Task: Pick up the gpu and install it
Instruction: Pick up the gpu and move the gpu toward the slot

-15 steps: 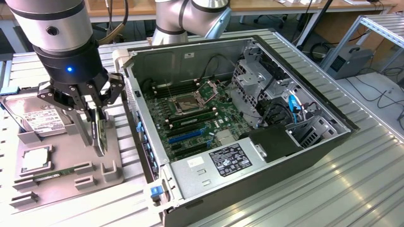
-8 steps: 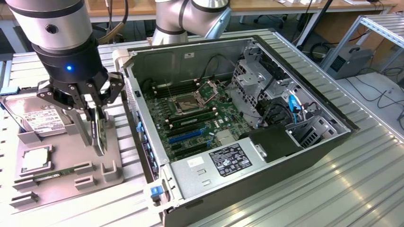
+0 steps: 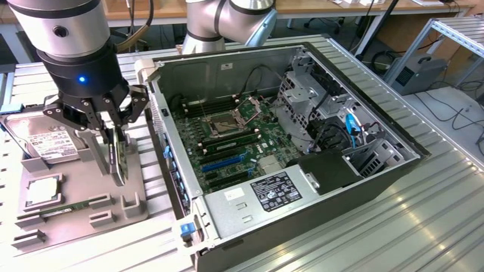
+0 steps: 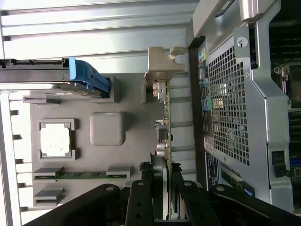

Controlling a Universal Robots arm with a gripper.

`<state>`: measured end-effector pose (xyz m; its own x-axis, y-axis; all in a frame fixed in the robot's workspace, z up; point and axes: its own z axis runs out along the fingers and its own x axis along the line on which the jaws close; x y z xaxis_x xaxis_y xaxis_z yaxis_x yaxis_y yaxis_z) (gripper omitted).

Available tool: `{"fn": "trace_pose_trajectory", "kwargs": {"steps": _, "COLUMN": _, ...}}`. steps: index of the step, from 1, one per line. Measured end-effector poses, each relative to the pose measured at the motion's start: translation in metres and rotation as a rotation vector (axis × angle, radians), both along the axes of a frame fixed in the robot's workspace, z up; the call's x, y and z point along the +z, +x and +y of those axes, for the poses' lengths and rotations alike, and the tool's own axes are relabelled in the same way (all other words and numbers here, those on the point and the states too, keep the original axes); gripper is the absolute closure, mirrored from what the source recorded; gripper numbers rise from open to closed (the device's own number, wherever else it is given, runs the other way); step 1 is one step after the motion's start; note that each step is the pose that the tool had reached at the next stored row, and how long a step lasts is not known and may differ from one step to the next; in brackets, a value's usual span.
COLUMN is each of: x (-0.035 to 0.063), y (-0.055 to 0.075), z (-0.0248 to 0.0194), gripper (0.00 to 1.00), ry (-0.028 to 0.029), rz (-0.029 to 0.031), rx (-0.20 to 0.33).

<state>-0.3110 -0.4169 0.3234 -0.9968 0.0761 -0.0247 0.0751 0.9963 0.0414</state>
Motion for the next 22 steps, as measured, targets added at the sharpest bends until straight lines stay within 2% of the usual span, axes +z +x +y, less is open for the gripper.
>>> {"fn": "trace_pose_trajectory", "kwargs": {"steps": 22, "x": 0.0049, "y": 0.0000, "z": 0.0000, "gripper": 0.73, "ry": 0.0000, "rz": 0.0000, "rx": 0.000}}
